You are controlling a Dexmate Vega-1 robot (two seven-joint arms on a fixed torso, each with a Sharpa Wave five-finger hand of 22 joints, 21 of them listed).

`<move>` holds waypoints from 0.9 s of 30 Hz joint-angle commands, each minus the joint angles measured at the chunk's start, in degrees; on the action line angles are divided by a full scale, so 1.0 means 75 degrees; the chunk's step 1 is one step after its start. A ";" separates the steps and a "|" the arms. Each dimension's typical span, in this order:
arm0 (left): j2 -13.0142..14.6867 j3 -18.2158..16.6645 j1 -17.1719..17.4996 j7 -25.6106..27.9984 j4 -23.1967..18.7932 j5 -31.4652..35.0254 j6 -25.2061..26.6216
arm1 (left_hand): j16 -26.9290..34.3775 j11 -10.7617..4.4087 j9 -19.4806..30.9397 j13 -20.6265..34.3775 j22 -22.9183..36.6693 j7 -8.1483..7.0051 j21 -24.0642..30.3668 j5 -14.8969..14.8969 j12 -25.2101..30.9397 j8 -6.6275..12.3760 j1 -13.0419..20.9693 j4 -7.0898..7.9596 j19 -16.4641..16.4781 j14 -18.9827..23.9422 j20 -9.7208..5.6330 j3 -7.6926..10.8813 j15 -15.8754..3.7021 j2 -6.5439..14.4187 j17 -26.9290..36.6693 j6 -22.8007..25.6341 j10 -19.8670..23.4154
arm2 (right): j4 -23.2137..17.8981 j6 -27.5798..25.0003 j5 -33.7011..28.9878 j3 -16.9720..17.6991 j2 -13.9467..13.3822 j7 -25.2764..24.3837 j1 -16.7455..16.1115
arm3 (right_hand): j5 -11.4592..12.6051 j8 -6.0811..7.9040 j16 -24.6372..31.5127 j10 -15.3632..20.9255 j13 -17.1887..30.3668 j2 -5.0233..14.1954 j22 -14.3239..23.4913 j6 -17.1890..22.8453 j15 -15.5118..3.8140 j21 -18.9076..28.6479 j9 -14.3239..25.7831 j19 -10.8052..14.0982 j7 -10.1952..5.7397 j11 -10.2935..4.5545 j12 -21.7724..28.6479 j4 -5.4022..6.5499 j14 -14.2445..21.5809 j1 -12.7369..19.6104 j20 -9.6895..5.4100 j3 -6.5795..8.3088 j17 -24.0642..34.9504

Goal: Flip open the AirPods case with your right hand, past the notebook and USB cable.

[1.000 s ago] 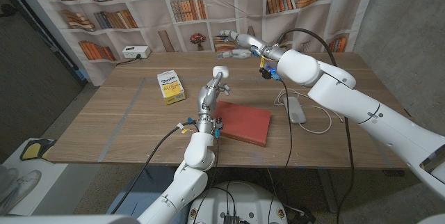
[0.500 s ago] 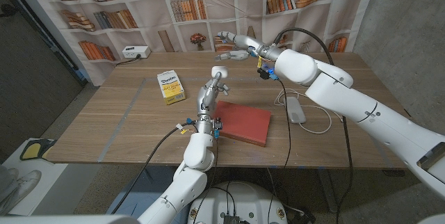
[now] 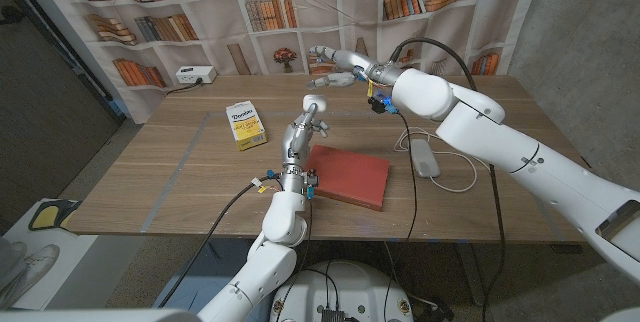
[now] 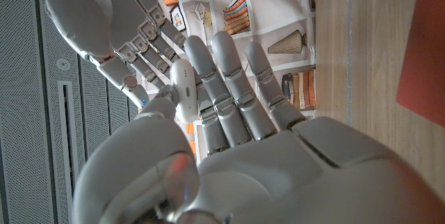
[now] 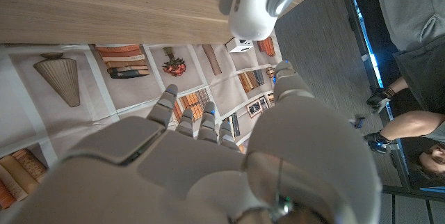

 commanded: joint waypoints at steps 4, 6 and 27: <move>0.0019 -0.0007 -0.0022 -0.0070 0.0018 -0.0033 -0.0004 | 0.0055 -0.0085 0.0025 0.0012 -0.0029 0.0119 0.0070 0.0028 0.0003 0.0033 0.0097 -0.0019 -0.0013 -0.0014 -0.0007 0.0032 0.0006 0.0070 -0.0021 0.0220 0.0108 | 0.0003 -0.0239 -0.0186 -0.0246 -0.0017 0.0448 0.0379 | 0.0098 -0.0005 -0.0007 0.0028 0.0002 -0.0014 0.0025 -0.0033 -0.0048 -0.0044 0.0008 -0.0012 -0.0018 0.0001 -0.0058 0.0005 -0.0200 0.0164 -0.0004 0.0110 0.0008; 0.0007 -0.0003 -0.0026 -0.0075 0.0032 -0.0048 -0.0010 | 0.0068 -0.0083 0.0026 0.0002 -0.0045 0.0105 0.0083 0.0027 0.0000 0.0029 0.0098 -0.0019 -0.0022 -0.0005 -0.0005 0.0028 0.0006 0.0072 -0.0025 0.0213 0.0120 | 0.0032 -0.0231 -0.0155 -0.0242 -0.0017 0.0503 0.0404 | 0.0103 -0.0006 -0.0008 0.0022 0.0000 -0.0019 0.0025 -0.0033 -0.0030 -0.0041 0.0008 -0.0005 0.0003 0.0007 -0.0068 0.0005 -0.0200 0.0183 0.0033 0.0116 0.0007; 0.0007 -0.0005 -0.0059 -0.0187 0.0136 -0.0102 -0.0130 | 0.0125 -0.0082 0.0034 0.0020 -0.0179 0.0126 0.0192 0.0025 0.0004 0.0027 0.0090 -0.0001 -0.0059 -0.0020 -0.0014 0.0021 0.0006 0.0072 -0.0042 0.0228 0.0130 | 0.0105 -0.0349 -0.0243 -0.0414 0.0050 0.0771 0.0599 | 0.0172 -0.0007 -0.0038 -0.0034 -0.0024 0.0048 0.0024 -0.0018 -0.0066 -0.0050 0.0010 -0.0041 -0.0055 -0.0003 -0.0177 -0.0035 -0.0271 0.0577 -0.0030 0.0285 0.0003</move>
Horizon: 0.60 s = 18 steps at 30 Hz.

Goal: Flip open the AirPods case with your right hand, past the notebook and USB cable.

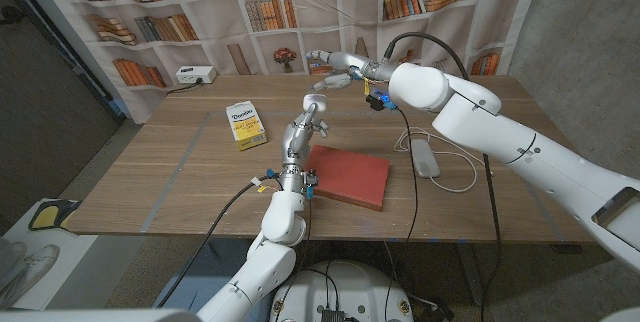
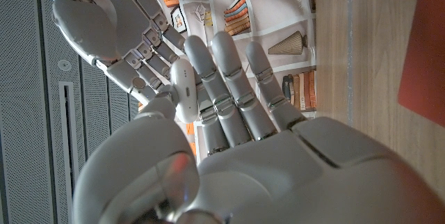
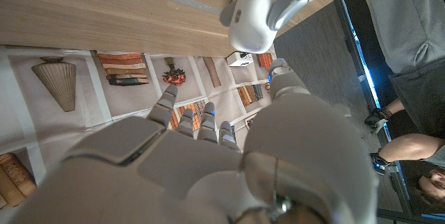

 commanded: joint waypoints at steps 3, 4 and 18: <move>0.0020 0.0007 -0.0062 -0.0192 0.0131 -0.0099 -0.0142 | 0.0057 -0.0088 0.0035 0.0039 -0.0025 0.0169 0.0064 0.0044 0.0000 0.0020 0.0030 0.0044 -0.0054 -0.0061 0.0022 0.0019 0.0025 0.0075 0.0051 0.0171 0.0083 | 0.0089 -0.0037 0.0000 -0.0098 0.0067 0.0194 0.0134 | 0.0066 -0.0013 -0.0039 -0.0034 0.0010 0.0051 0.0023 -0.0022 -0.0053 -0.0009 0.0010 0.0017 -0.0077 -0.0013 -0.0055 -0.0012 -0.0300 0.0233 0.0001 0.0138 0.0001; 0.0007 0.0005 -0.0065 -0.0192 0.0149 -0.0106 -0.0160 | 0.0058 -0.0083 0.0035 0.0046 -0.0039 0.0177 0.0066 0.0055 -0.0002 0.0007 0.0025 0.0052 -0.0066 -0.0084 0.0033 0.0031 0.0014 0.0074 0.0076 0.0134 0.0069 | 0.0093 -0.0043 -0.0022 -0.0114 0.0069 0.0192 0.0145 | 0.0069 -0.0012 -0.0039 -0.0030 0.0010 0.0055 0.0023 -0.0019 -0.0061 -0.0009 0.0010 0.0017 -0.0088 -0.0012 -0.0056 -0.0014 -0.0300 0.0250 -0.0007 0.0145 0.0001; -0.0049 0.0030 -0.0107 -0.0207 0.0245 -0.0078 -0.0181 | 0.0051 -0.0086 0.0045 0.0014 -0.0182 0.0158 0.0079 0.0107 -0.0036 0.0012 -0.0023 0.0105 -0.0095 -0.0139 0.0013 0.0053 0.0007 0.0052 0.0094 0.0076 0.0049 | 0.0219 0.0091 0.0112 -0.0059 0.0037 0.0254 0.0126 | 0.0134 -0.0008 -0.0048 -0.0038 0.0000 0.0080 0.0020 -0.0012 -0.0052 -0.0013 0.0011 0.0022 -0.0071 -0.0012 -0.0094 -0.0052 -0.0313 0.0547 0.0027 0.0268 -0.0004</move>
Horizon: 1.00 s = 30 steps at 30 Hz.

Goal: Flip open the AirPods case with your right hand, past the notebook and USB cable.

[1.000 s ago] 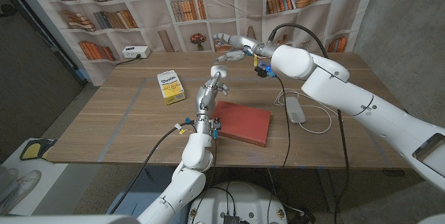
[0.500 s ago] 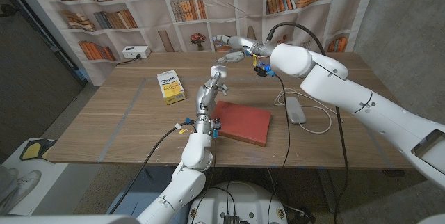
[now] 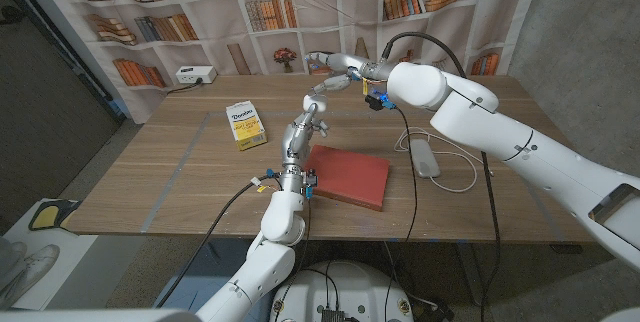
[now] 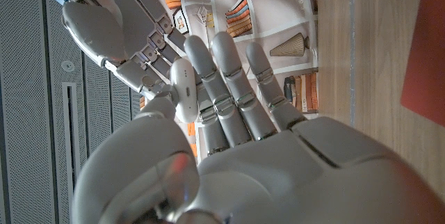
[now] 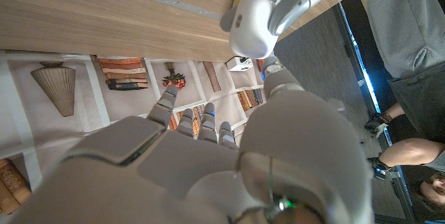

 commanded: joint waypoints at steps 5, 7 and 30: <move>-0.0049 0.0057 -0.0086 -0.0129 0.0158 -0.0029 -0.0086 | 0.0057 -0.0107 0.0050 0.0044 -0.0043 0.0091 0.0080 0.0063 -0.0010 0.0039 -0.0064 0.0134 -0.0025 -0.0058 -0.0013 0.0054 0.0009 0.0058 0.0030 0.0092 0.0042 | 0.0072 0.0147 0.0154 0.0075 -0.0070 0.0064 -0.0046 | 0.0056 -0.0011 -0.0051 -0.0025 -0.0004 -0.0009 0.0020 -0.0016 -0.0046 -0.0016 0.0011 0.0018 -0.0007 0.0023 -0.0050 0.0001 -0.0318 0.0181 0.0036 0.0105 -0.0006; -0.0054 0.0062 -0.0094 -0.0119 0.0160 0.0002 -0.0083 | 0.0051 -0.0098 0.0061 0.0041 -0.0056 0.0087 0.0081 0.0070 -0.0021 0.0042 -0.0083 0.0155 -0.0024 -0.0085 -0.0004 0.0067 0.0010 0.0057 0.0059 0.0080 0.0020 | 0.0066 0.0146 0.0150 0.0079 -0.0082 0.0057 -0.0054 | 0.0060 -0.0011 -0.0052 -0.0025 -0.0005 -0.0016 0.0019 -0.0017 -0.0051 -0.0016 0.0011 0.0021 -0.0004 0.0026 -0.0054 0.0002 -0.0317 0.0202 0.0041 0.0110 -0.0008; -0.0028 0.0085 0.0004 -0.0117 0.0020 0.0093 -0.0114 | -0.0069 -0.0171 0.0152 -0.0063 -0.0288 0.0037 -0.0276 0.0126 -0.0078 0.0078 -0.0271 0.0363 0.0415 0.0118 -0.0338 0.0362 -0.0018 -0.0004 -0.0131 0.0129 0.0120 | -0.0141 0.0083 0.0302 0.0218 -0.0222 -0.0037 -0.0242 | 0.0145 -0.0009 -0.0042 -0.0002 -0.0019 0.0216 0.0018 0.0067 -0.0331 -0.0012 0.0001 0.0038 -0.0232 -0.0230 -0.0104 0.0034 -0.0314 0.0654 -0.0284 0.0333 -0.0001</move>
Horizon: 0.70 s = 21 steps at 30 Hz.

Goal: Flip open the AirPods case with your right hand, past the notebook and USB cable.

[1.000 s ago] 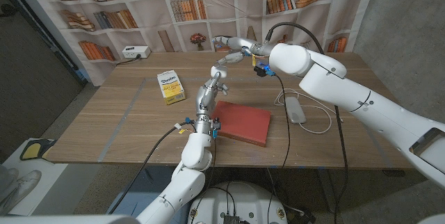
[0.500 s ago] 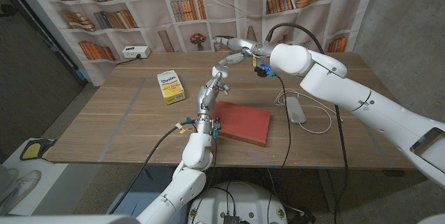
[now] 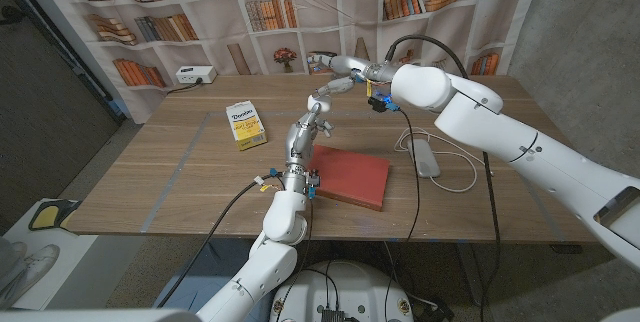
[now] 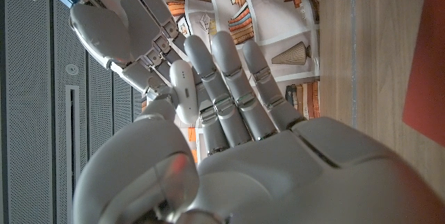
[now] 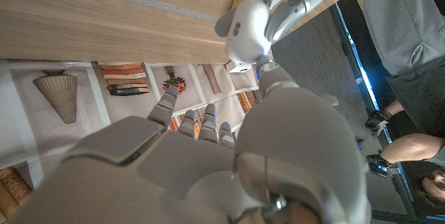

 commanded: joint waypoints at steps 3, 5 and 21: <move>0.0011 -0.0022 0.0111 0.0150 -0.0135 0.0252 -0.0055 | -0.0069 -0.0182 0.0010 -0.0072 0.0000 0.0003 -0.0078 0.0028 -0.0031 0.0023 -0.0082 0.0377 0.0313 0.0239 -0.0131 0.0393 -0.0027 0.0002 -0.0192 0.0156 0.0216 | -0.0149 -0.0098 0.0068 0.0047 -0.0082 -0.0024 -0.0077 | 0.0051 -0.0010 0.0013 0.0010 0.0016 0.0021 0.0018 -0.0026 -0.0107 -0.0012 0.0001 0.0000 -0.0062 -0.0028 -0.0042 -0.0029 -0.0276 0.0156 -0.0061 0.0087 -0.0002; 0.0033 -0.0011 0.0103 0.0084 -0.0136 0.0218 -0.0087 | -0.0069 -0.0193 0.0009 -0.0023 -0.0006 -0.0004 -0.0124 0.0036 -0.0024 0.0004 -0.0126 0.0418 0.0424 0.0293 -0.0202 0.0445 -0.0016 -0.0025 -0.0191 0.0116 0.0181 | -0.0208 -0.0218 0.0050 0.0045 -0.0073 -0.0063 -0.0090 | 0.0060 -0.0010 0.0012 0.0013 0.0015 0.0047 0.0018 -0.0019 -0.0144 -0.0013 0.0000 -0.0004 -0.0089 -0.0058 -0.0045 -0.0026 -0.0281 0.0199 -0.0116 0.0110 -0.0001; 0.0051 -0.0040 0.0206 0.0190 -0.0275 0.0404 -0.0114 | -0.0137 -0.0200 0.0006 -0.0001 -0.0008 -0.0038 -0.0392 0.0079 -0.0083 -0.0011 -0.0258 0.0494 0.0549 0.0238 -0.0307 0.0670 -0.0019 -0.0127 -0.0118 0.0032 0.0100 | -0.0324 -0.0203 0.0310 0.0164 -0.0144 -0.0148 -0.0168 | 0.0169 0.0017 0.0044 0.0106 0.0013 0.0281 0.0017 0.0123 -0.0296 -0.0001 -0.0002 0.0060 -0.0202 -0.0178 -0.0039 -0.0010 -0.0227 0.0536 -0.0299 0.0301 0.0011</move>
